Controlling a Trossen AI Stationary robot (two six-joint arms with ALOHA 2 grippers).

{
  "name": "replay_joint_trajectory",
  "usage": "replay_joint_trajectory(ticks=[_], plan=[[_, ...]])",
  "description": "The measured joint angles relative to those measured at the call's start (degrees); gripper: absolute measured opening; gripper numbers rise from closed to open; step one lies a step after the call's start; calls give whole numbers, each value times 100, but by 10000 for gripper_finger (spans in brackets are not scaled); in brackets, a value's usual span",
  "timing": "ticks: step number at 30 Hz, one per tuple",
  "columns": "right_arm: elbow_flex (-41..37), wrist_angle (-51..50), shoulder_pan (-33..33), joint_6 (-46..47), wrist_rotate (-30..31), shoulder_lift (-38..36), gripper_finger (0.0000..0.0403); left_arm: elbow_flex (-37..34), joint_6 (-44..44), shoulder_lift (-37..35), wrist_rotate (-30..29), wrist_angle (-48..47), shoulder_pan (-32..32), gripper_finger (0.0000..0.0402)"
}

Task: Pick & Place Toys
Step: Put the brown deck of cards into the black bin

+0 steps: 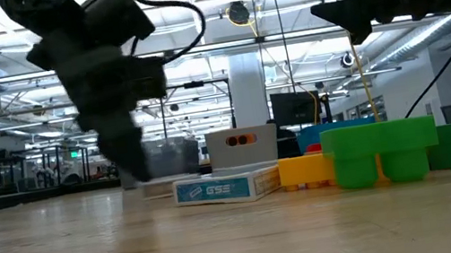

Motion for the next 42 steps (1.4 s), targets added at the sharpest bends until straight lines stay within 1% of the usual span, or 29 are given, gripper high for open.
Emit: replay_joint_trajectory(ticks=[2, 4, 5, 8, 10, 12, 14, 18, 21, 23, 26, 29, 33, 36, 38, 42], plan=[[0, -14, 0, 0, 0, 0, 196, -19, 43, -249, 274, -308, -6, 289], [0, -13, 0, 0, 0, 0, 196, -34, 29, -597, 329, -715, -11, 289], [0, -16, 0, 0, 0, 0, 196, -3, -36, -788, 246, -870, 1, 289], [0, -46, 0, 0, 0, 0, 196, 78, -305, -1320, -378, -1340, 20, 289], [0, -77, 0, 0, 8, 0, 196, 73, -794, -1558, -783, -1531, -40, 289], [0, -85, 0, 0, 19, 0, 196, 74, -1553, -1667, -904, -1494, -102, 289], [0, -85, 0, 0, 20, 0, 195, 79, -1997, -1665, -903, -1553, -172, 289], [3, -91, 0, 0, 22, 0, 193, 79, -2391, -1424, -1332, -1455, -398, 289], [3, -91, -2, 0, 21, 0, 193, 109, -2958, -1224, -1409, -1578, -437, 289], [3, -91, -1, 0, 20, 0, 192, 264, -3247, -1111, -1446, -1795, -424, 289], [3, -103, -1, 1, 22, 0, 192, 668, -3393, -941, -1458, -2163, -396, 289], [3, -103, 0, 57, 22, 0, 192, 1234, -3080, -702, -1592, -2441, -517, 289], [3, -128, 0, 61, 22, 0, 192, 2055, -2851, -111, -2243, -3334, -795, 289], [3, -131, 0, 61, 22, 0, 192, 2406, -2958, 347, -2648, -3883, -910, 289], [3, -131, 0, 61, 22, 0, 192, 2466, -2958, 541, -2529, -3858, -877, 289], [3, -131, 0, 62, 22, 0, 192, 2432, -2866, 801, -1872, -3681, -669, 290]])
